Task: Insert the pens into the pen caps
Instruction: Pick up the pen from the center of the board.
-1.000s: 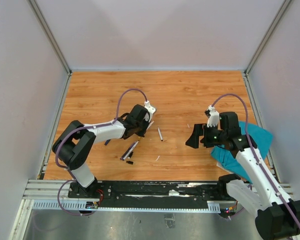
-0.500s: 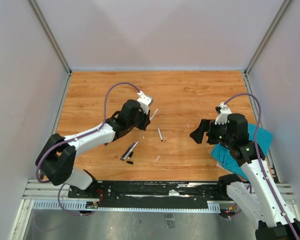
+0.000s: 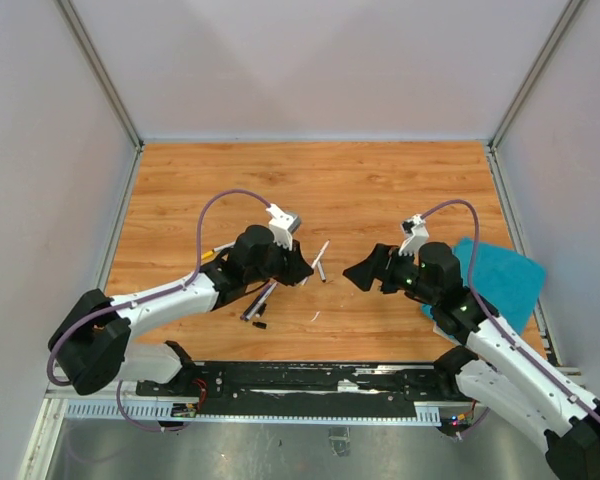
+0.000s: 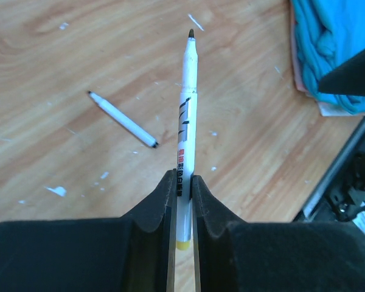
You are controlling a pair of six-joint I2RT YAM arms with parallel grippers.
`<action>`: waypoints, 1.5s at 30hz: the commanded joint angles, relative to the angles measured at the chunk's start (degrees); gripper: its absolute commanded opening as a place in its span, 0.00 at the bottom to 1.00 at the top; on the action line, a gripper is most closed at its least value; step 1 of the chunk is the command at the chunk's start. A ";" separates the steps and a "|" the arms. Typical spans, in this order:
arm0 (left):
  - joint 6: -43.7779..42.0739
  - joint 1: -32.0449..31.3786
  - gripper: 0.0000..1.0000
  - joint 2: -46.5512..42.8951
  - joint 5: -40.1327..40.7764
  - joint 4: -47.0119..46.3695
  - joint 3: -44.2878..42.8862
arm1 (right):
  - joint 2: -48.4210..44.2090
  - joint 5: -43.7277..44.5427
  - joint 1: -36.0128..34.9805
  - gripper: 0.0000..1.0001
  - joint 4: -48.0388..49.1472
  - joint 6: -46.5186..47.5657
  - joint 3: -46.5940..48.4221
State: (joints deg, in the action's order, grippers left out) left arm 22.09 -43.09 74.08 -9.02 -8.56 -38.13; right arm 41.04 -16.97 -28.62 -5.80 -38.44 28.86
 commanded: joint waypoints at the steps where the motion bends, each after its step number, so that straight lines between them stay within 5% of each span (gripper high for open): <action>1: 5.44 -2.99 0.00 -2.92 -0.99 -4.12 2.11 | 2.61 12.70 -6.57 0.86 13.35 -9.90 -2.79; 8: 8.86 -5.13 0.00 -4.43 -0.56 -6.37 5.20 | 8.94 16.11 -10.83 0.67 21.72 -16.06 -4.74; 32: 11.14 -6.04 0.00 -3.77 -2.57 -9.16 4.73 | 24.23 15.20 -16.84 0.35 37.98 -24.88 -5.50; 39: 11.41 -6.20 0.01 -3.55 -2.57 -9.35 4.90 | 25.84 14.55 -17.78 0.05 41.06 -25.11 -5.83; 45: 10.52 -6.38 0.28 -3.94 -3.93 -8.72 5.72 | 22.21 16.26 -17.84 0.01 36.05 -21.82 -4.43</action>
State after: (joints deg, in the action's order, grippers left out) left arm 33.32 -48.58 70.57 -11.03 -15.44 -32.56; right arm 66.13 -2.31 -45.52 31.42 -62.83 23.40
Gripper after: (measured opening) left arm 0.238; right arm 0.098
